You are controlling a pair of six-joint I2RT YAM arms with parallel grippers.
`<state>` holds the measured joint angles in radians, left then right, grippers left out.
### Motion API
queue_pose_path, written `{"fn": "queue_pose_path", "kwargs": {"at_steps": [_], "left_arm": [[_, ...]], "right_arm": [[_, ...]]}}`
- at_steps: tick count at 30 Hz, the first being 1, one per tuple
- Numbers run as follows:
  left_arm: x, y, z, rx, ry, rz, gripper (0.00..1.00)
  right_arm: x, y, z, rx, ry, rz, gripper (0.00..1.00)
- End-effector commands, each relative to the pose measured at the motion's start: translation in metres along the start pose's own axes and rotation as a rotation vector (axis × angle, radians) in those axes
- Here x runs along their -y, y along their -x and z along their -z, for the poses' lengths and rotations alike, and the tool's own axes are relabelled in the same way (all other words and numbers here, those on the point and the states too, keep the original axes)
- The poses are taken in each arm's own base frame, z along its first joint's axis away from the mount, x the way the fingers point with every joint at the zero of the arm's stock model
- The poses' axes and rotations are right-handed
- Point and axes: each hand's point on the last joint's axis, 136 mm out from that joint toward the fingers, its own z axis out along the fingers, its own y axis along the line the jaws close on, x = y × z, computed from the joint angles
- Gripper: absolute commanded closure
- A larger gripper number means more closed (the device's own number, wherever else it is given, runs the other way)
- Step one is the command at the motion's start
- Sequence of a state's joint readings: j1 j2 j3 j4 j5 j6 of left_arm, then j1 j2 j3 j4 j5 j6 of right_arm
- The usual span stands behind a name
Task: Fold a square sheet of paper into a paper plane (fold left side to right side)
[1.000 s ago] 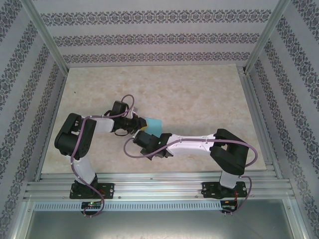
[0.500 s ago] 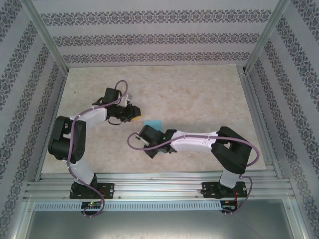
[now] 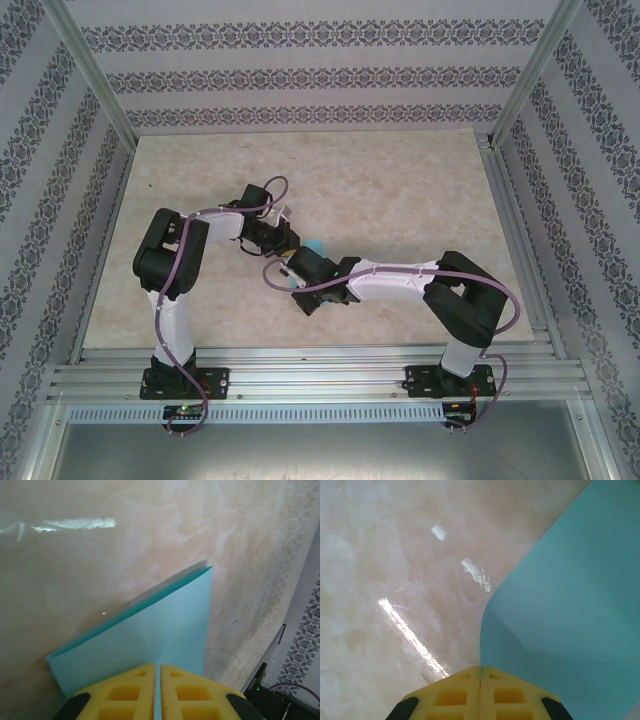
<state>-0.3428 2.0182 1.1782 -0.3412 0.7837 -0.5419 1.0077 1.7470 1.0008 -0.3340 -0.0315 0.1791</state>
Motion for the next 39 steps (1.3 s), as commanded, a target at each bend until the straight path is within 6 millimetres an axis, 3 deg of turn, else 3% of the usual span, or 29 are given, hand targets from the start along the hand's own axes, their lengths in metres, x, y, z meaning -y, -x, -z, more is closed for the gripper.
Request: {"fn": "queue_pose_path", "kwargs": {"at_steps": [1, 11, 23, 39], "left_arm": [[-0.008, -0.003, -0.004, -0.020, 0.061, -0.040, 0.89], [-0.032, -0.010, -0.016, -0.060, 0.172, -0.051, 0.90], [-0.034, -0.010, -0.022, -0.070, 0.203, -0.069, 0.91], [-0.035, -0.011, -0.026, -0.074, 0.213, -0.067, 0.91]], "right_arm": [[0.001, 0.015, 0.012, 0.072, 0.067, -0.066, 1.00], [0.027, 0.018, 0.015, 0.085, 0.170, -0.190, 1.00], [0.061, 0.013, 0.002, 0.051, 0.153, -0.267, 1.00], [0.084, 0.012, -0.004, 0.049, 0.123, -0.321, 1.00]]}}
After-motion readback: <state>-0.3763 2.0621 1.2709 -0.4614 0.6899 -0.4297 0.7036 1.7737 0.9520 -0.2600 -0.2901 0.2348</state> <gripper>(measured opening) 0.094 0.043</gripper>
